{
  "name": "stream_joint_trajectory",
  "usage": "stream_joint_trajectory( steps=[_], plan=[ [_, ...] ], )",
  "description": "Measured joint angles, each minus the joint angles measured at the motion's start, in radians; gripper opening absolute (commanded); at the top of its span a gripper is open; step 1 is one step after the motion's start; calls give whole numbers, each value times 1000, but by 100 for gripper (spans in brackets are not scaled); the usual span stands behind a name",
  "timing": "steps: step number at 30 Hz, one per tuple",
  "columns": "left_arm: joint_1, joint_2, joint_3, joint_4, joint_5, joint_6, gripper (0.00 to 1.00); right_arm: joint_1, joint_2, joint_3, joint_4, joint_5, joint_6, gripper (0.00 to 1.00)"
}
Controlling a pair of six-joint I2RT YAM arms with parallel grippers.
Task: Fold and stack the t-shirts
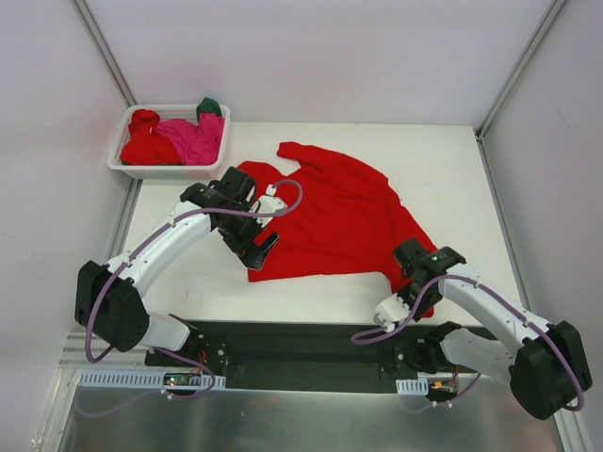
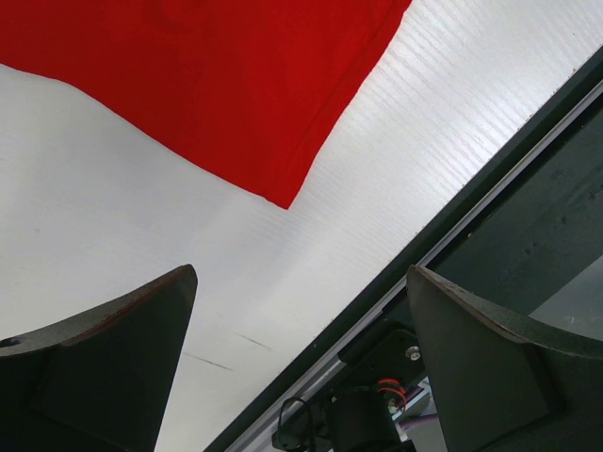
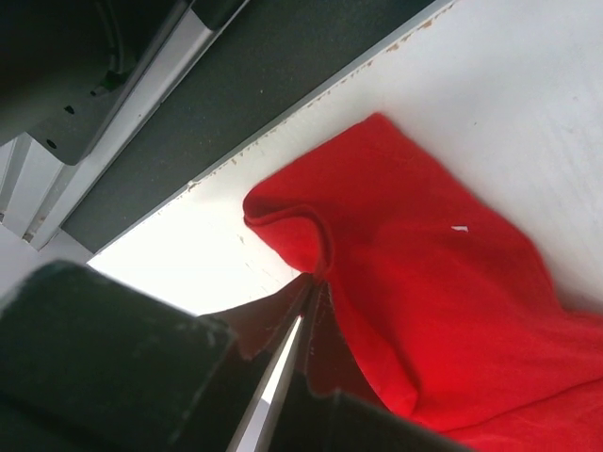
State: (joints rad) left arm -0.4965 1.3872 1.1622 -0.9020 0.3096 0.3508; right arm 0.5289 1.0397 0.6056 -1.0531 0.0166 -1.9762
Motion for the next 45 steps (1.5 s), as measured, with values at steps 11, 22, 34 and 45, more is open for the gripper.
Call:
stream_joint_trajectory(
  steps=[11, 22, 34, 45],
  plan=[
    [0, 0, 0, 0, 0, 0, 95, -9, -97, 0, -73, 81, 0, 4],
    [0, 0, 0, 0, 2, 0, 95, -15, -235, -40, -129, 98, 1, 4],
    [0, 82, -8, 3, -19, 9, 95, -15, -287, -42, -128, 100, 1, 4],
    [-1, 164, -21, 3, -58, 36, 94, -15, -280, -45, -119, 110, 1, 3]
  ],
)
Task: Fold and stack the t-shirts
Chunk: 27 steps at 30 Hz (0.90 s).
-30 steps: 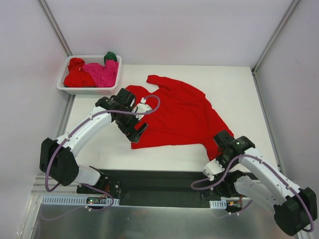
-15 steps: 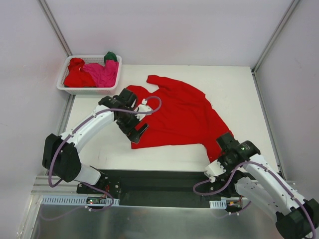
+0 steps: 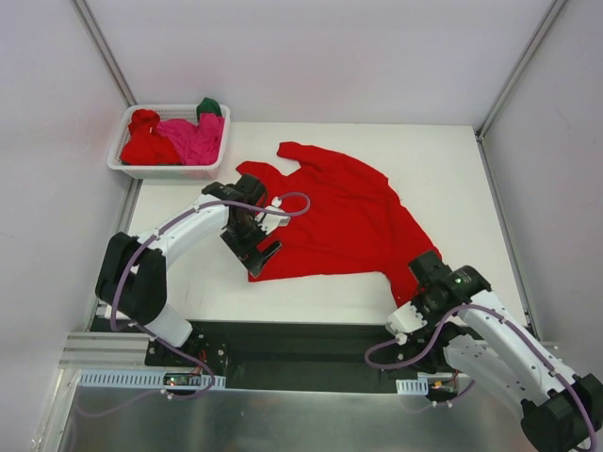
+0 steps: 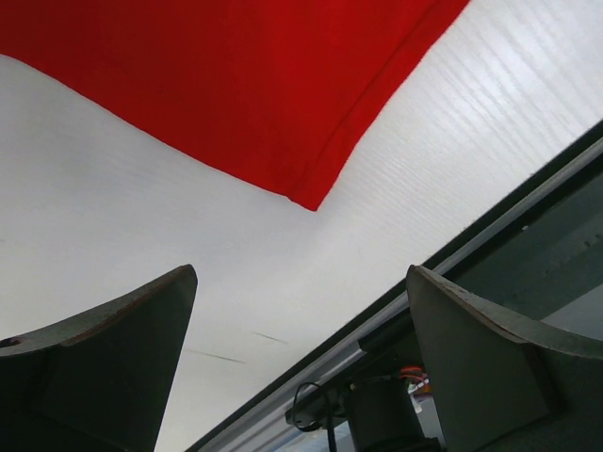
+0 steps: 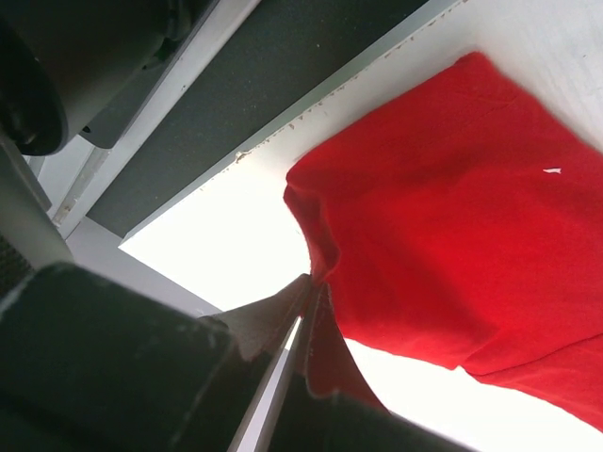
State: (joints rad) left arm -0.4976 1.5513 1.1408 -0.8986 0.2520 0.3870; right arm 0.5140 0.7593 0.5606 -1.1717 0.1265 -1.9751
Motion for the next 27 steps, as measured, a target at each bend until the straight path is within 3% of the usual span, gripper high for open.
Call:
stream_joint_trajectory(
  steps=[7, 11, 16, 27],
  plan=[
    [0, 102, 0, 19, -61, 17, 91, 0, -2, -1, 5, 23, -1, 3],
    [-28, 125, -20, 66, -137, 2, 95, 0, -5, -1, 7, 29, -1, 4],
    [-142, 89, -113, 134, -267, 23, 93, 0, -29, -3, 10, 39, -1, 4],
    [-194, -93, -211, 233, -444, 182, 94, 0, -45, -19, 36, 44, -1, 3]
  ],
)
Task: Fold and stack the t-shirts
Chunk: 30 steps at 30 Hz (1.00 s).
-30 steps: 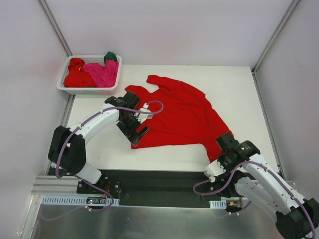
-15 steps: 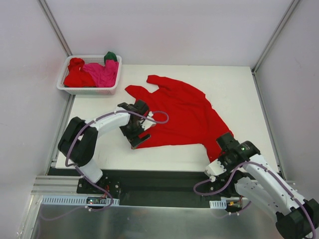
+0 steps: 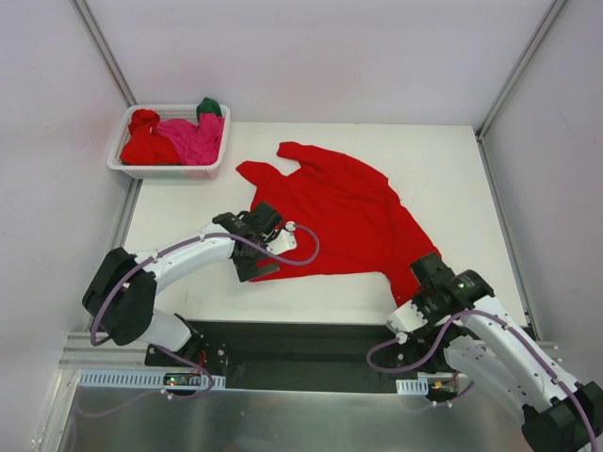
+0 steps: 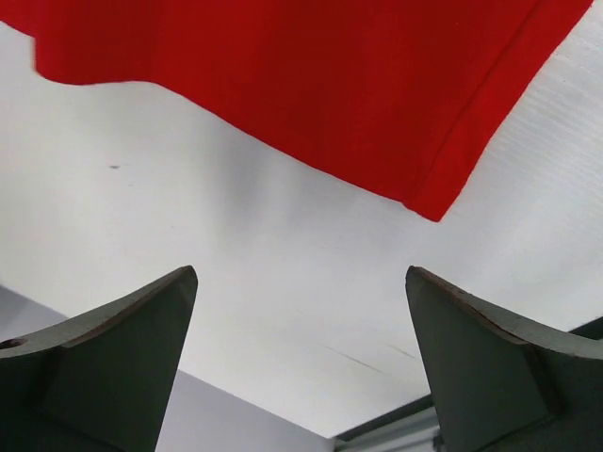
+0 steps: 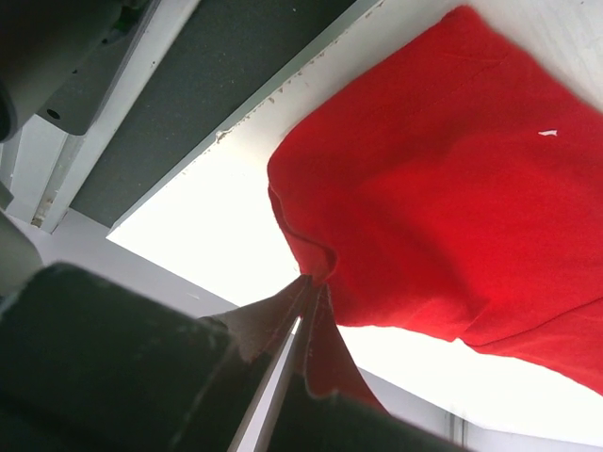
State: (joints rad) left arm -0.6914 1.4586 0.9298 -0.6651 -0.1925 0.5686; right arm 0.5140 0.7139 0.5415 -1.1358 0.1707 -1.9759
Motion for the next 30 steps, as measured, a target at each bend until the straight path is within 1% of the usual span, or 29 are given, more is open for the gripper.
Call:
stream_joint_trajectory(
  steps=[4, 7, 11, 16, 22, 30],
  plan=[
    [-42, -50, -13, 23, -17, 64, 95, 0, 0, -5, 6, 3, 0, 3],
    [-76, -56, -15, 32, -19, 101, 95, 0, 1, -8, 9, 6, 0, 4],
    [-99, -56, -56, 41, -17, 130, 95, 0, 6, -9, 10, 7, 0, 4],
    [-114, -43, -86, 29, 2, 136, 94, 0, 8, -9, 10, 8, 0, 3],
    [-121, -16, -81, 24, 33, 130, 93, 0, 7, -9, 10, 8, 0, 4],
    [-134, 27, -27, -4, 143, 103, 92, 0, 7, -9, 10, 9, 0, 3]
  ],
)
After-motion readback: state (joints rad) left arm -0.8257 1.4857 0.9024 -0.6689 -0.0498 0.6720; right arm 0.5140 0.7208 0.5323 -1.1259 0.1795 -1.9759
